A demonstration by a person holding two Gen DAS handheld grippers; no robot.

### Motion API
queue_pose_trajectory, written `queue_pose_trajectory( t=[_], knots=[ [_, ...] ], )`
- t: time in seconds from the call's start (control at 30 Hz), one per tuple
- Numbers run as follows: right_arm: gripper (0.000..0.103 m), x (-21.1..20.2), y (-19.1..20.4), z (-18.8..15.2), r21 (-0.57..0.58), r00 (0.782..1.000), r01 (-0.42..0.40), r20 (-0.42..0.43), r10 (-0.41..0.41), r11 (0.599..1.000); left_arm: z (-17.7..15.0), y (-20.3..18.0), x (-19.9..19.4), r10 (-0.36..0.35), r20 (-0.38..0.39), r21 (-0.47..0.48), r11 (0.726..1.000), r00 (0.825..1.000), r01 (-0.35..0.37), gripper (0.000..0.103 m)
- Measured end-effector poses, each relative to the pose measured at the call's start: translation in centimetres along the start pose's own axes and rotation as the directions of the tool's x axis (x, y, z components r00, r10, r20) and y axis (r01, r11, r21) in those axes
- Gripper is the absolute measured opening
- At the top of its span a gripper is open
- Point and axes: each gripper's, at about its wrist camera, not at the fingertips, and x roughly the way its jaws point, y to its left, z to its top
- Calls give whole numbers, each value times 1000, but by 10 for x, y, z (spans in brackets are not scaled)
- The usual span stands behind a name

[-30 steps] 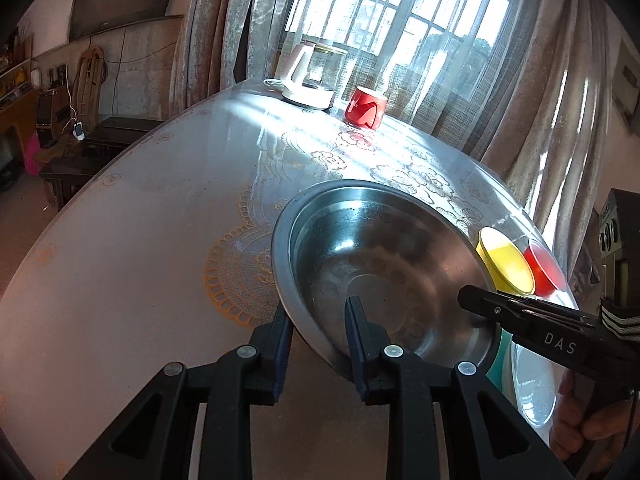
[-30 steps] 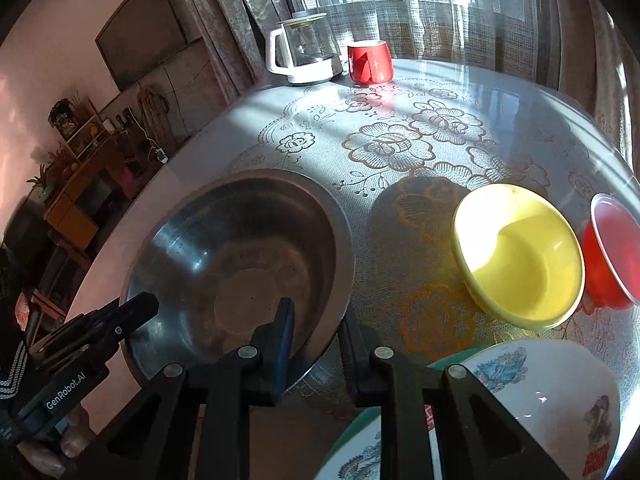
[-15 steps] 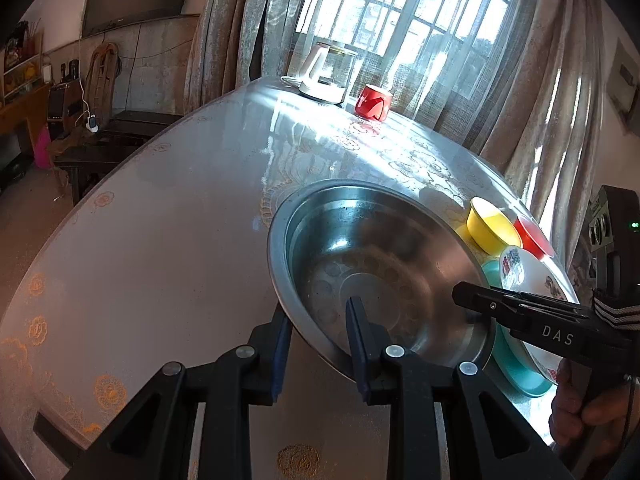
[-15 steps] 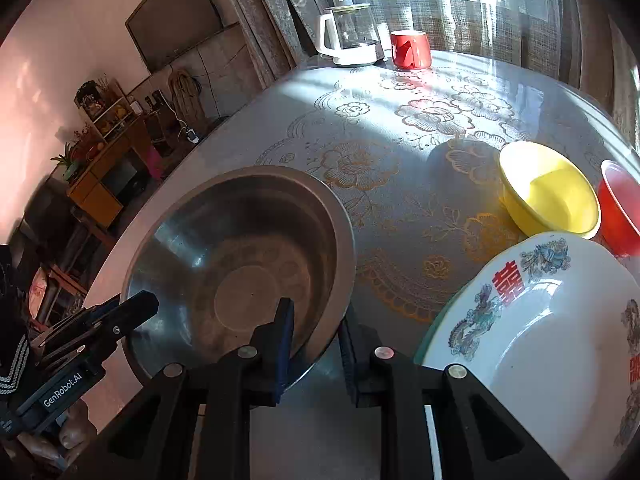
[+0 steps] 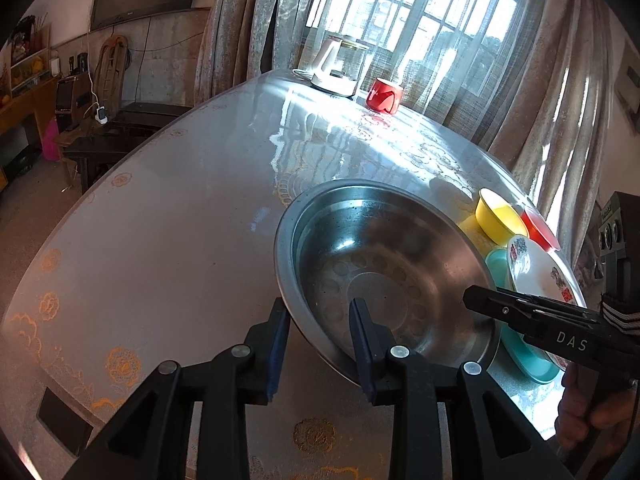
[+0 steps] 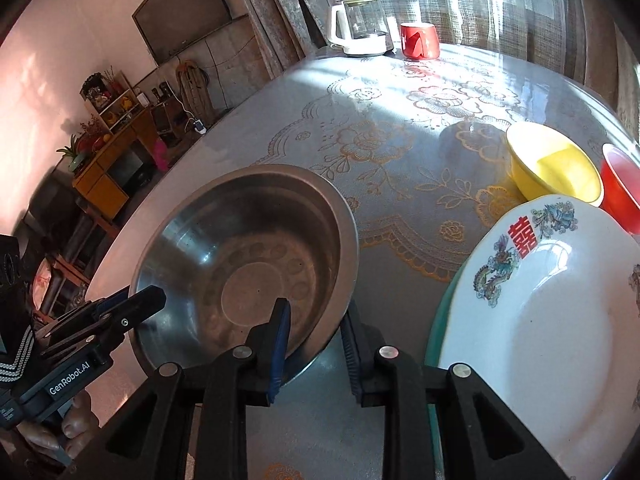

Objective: Organize plates and bowls

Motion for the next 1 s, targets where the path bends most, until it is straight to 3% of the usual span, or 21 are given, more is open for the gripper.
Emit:
queue_pose_trajectory(
  t=[0.27, 0.53, 0.7, 0.93, 1.0],
  knots=[
    [31, -13, -14, -7, 45, 999, -27, 38, 25, 999, 9, -1, -17, 26, 70, 18, 999, 997, -27, 35],
    [31, -43, -45, -10, 142, 988, -68, 147, 47, 988, 27, -29, -18, 8, 110, 93, 996, 994, -18, 44],
    [31, -69, -85, -9, 257, 975, -58, 222, 0, 965, 41, -60, -2, -34, 75, 140, 990, 997, 24, 44],
    [31, -88, -153, -8, 439, 961, -27, 259, -97, 898, 63, -101, 28, -99, 14, 146, 985, 995, 96, 44],
    [31, -90, -169, -5, 473, 958, -16, 259, -122, 881, 71, -114, 36, -112, 18, 151, 983, 994, 108, 50]
  ],
)
